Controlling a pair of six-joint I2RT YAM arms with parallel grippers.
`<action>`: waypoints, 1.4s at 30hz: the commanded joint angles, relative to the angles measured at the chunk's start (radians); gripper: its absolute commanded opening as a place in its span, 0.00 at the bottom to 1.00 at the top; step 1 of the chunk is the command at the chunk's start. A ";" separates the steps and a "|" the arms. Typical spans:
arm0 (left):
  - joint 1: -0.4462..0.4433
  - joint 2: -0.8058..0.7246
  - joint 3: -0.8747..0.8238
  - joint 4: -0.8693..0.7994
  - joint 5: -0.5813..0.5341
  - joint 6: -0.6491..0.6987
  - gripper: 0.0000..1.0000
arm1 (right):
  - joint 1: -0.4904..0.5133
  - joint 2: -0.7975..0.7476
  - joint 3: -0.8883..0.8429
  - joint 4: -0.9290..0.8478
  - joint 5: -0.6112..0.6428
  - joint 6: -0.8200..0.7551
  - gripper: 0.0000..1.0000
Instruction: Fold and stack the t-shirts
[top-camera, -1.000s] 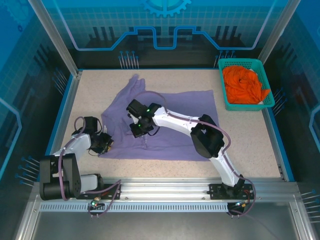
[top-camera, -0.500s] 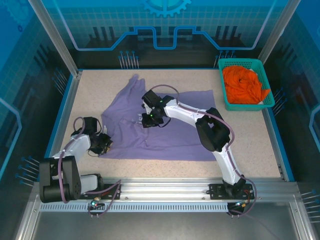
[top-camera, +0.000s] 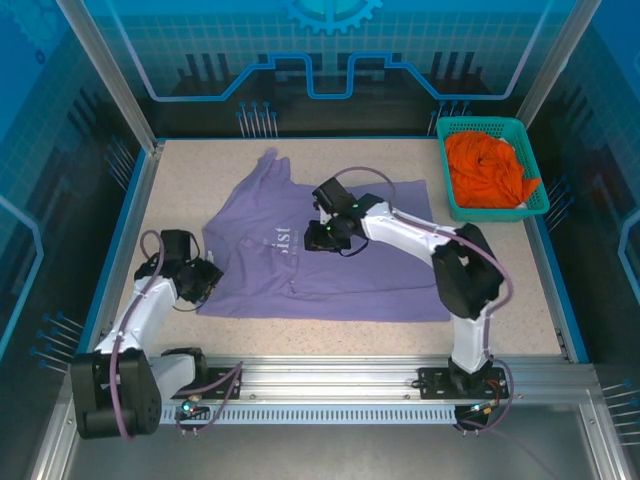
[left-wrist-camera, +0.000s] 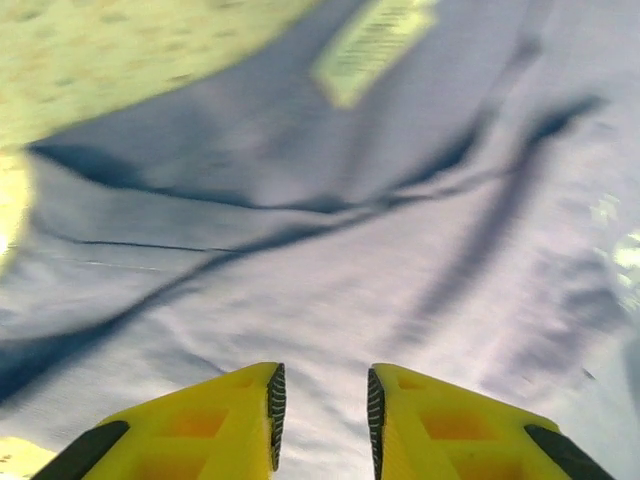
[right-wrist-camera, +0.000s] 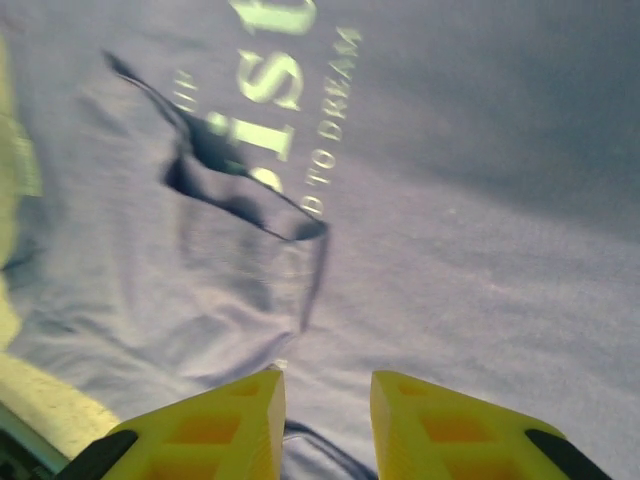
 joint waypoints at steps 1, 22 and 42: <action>-0.126 -0.015 0.104 -0.034 -0.008 0.045 0.32 | -0.006 -0.120 -0.110 0.055 0.065 0.034 0.30; -0.371 0.176 -0.069 -0.084 -0.221 -0.067 0.29 | -0.029 -0.522 -0.841 0.145 0.151 0.264 0.42; -0.468 -0.107 -0.102 -0.278 -0.253 -0.158 0.28 | 0.122 -0.669 -0.947 -0.025 0.221 0.425 0.48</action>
